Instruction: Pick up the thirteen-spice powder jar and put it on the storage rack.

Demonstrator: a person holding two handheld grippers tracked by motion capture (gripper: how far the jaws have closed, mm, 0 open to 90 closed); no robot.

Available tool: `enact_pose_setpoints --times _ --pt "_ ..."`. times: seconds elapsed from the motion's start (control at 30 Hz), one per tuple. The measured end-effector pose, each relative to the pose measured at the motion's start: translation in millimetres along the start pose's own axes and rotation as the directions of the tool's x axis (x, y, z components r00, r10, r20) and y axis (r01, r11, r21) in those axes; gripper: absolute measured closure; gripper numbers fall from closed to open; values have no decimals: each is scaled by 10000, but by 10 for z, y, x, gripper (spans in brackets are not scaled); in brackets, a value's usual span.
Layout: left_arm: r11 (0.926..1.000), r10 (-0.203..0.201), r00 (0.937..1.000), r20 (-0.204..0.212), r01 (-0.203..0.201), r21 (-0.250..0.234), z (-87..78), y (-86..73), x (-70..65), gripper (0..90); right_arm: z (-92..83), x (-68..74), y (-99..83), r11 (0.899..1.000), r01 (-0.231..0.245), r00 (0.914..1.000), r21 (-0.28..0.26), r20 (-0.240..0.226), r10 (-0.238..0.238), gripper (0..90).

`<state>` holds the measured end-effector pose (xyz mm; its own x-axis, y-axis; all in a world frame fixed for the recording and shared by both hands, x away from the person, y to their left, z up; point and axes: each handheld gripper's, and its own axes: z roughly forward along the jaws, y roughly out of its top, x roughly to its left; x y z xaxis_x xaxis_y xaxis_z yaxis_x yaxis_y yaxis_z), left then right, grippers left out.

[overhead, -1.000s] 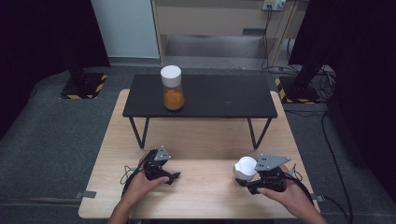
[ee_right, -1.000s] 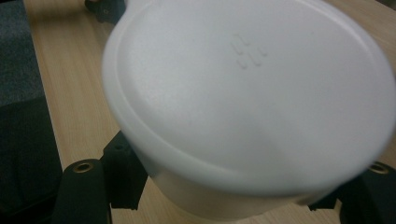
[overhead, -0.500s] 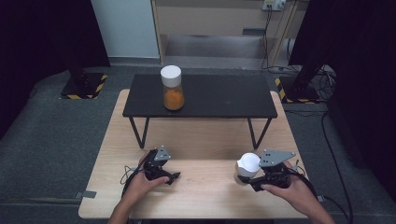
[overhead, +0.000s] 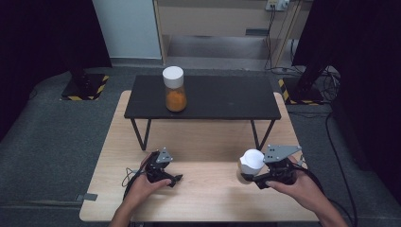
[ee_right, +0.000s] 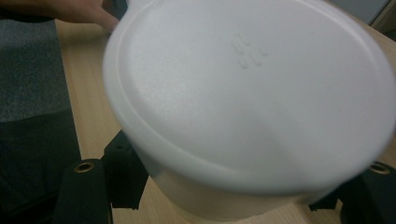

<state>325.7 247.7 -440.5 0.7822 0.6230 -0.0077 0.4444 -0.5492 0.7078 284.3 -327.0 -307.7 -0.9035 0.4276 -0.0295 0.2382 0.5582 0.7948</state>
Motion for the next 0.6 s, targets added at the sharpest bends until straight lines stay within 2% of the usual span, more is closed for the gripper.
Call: enact_pose_setpoints --times 0.37,0.6 --pt "10000 -1 10000 -1 1 -1 0 0 0 0 -84 -97 196 10000 -31 9994 87 -339 34 315" --pt "10000 2 10000 -1 -2 2 0 0 0 0 -179 -125 363 9998 164 9996 126 -214 -161 315"
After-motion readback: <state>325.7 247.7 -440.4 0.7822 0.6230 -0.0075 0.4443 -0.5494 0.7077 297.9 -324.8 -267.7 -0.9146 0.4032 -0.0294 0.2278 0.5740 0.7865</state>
